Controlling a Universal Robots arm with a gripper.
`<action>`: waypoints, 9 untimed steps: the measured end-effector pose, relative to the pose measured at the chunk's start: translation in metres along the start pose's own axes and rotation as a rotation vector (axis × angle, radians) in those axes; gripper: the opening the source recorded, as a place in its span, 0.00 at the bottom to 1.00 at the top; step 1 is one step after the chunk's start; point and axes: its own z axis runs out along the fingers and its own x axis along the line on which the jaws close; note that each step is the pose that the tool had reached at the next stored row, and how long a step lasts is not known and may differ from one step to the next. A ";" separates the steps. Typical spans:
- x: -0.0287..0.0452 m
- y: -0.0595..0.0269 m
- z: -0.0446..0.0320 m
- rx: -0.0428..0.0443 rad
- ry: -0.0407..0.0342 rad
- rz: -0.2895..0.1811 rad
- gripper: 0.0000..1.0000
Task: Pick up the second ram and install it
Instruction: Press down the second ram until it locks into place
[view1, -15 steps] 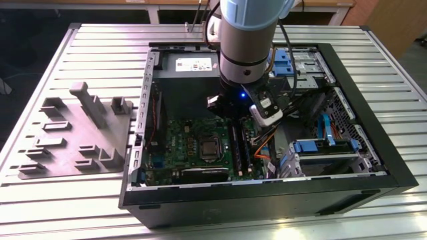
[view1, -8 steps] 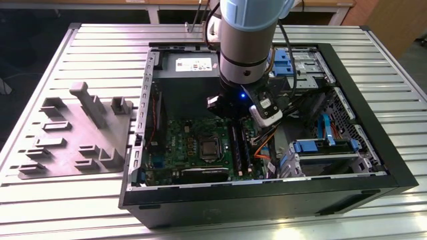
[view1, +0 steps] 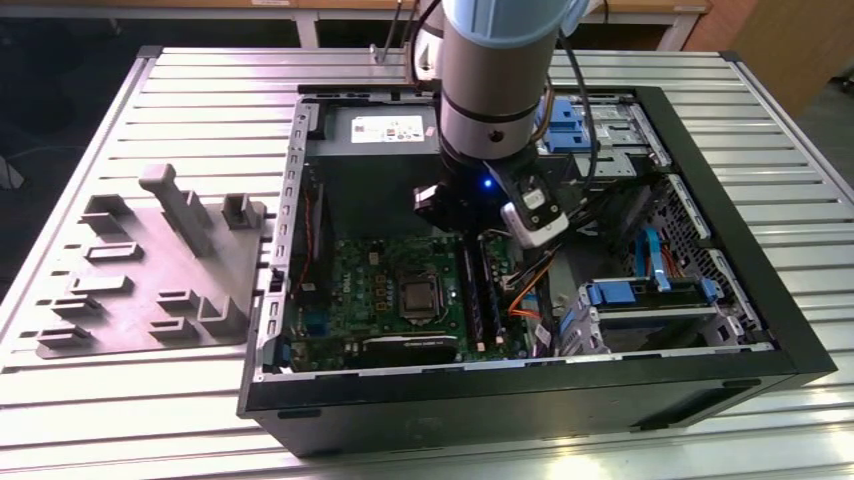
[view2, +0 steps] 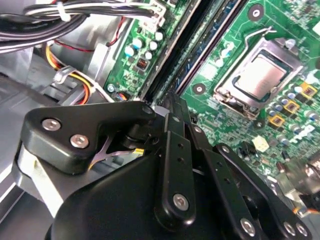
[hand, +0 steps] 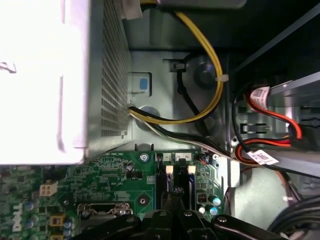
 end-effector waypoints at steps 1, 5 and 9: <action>-0.0002 0.0002 -0.0028 0.0001 0.0000 0.000 0.10; -0.0003 0.0004 -0.0057 -0.0001 0.0000 0.000 0.10; -0.0004 -0.0033 -0.0061 0.0017 0.0001 0.000 0.10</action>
